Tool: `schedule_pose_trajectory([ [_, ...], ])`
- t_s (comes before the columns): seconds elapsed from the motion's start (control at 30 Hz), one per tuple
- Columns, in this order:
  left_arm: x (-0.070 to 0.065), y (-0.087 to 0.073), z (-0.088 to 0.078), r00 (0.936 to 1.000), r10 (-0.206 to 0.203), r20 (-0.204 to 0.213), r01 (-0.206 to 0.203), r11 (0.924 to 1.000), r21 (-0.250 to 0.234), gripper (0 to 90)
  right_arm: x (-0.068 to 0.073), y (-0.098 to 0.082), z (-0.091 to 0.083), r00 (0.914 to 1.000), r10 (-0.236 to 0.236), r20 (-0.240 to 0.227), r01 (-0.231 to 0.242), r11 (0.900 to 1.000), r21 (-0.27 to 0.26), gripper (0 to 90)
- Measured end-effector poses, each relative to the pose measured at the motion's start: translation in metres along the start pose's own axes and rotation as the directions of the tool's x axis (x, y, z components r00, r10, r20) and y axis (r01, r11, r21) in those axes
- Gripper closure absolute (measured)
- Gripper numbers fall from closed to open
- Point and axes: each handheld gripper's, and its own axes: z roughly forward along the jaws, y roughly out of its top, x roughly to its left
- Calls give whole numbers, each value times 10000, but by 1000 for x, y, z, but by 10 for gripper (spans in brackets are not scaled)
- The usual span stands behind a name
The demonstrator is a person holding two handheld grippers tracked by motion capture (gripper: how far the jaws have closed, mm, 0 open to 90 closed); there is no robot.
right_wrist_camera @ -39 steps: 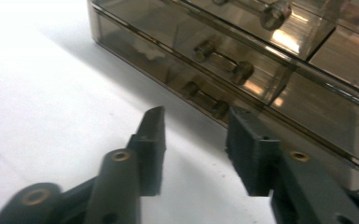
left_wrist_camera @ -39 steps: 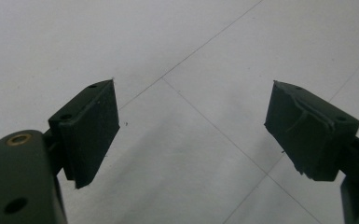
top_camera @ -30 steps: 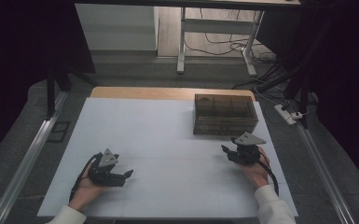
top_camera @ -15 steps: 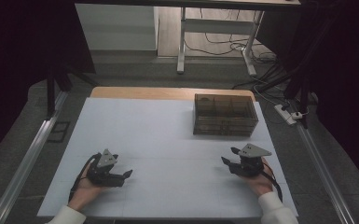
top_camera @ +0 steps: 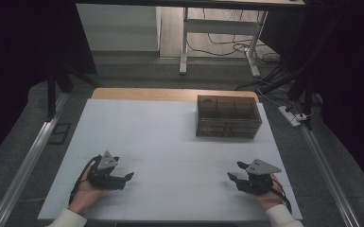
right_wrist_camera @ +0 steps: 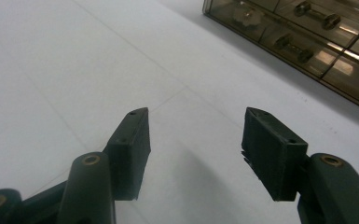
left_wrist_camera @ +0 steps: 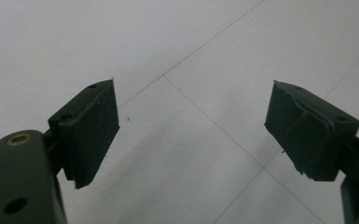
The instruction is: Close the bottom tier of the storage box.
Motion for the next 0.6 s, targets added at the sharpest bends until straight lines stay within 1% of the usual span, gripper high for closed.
schedule_pose_trajectory([
  [0.1, 0, 0, 0, 10000, -24, 9, 24, 10000, 5, 174, 2, -2, -2, 10000, -71, -67, 71, 10000, 38, 413],
  [0.23, 0, 0, 0, 10000, -81, 35, 81, 10000, -37, 173, 4, -3, -4, 9998, -54, -175, 53, 10000, -66, 412],
  [0.37, -1, 0, 1, 9999, -105, 50, 105, 9999, -50, 173, 5, -2, -6, 9996, -187, -226, 184, 9997, -134, 407],
  [0.43, -1, 0, 1, 9999, -94, 55, 94, 9999, -36, 173, 5, -2, -7, 9995, -161, -286, 155, 9997, -210, 407],
  [0.5, -1, 0, 1, 9999, -98, 59, 98, 9999, -33, 173, 5, -2, -7, 9993, -169, -325, 159, 9994, -294, 406],
  [0.6, -1, 1, 2, 9999, -95, 79, 95, 10000, -14, 173, 5, -2, -5, 9992, -159, -361, 151, 9996, -237, 404],
])
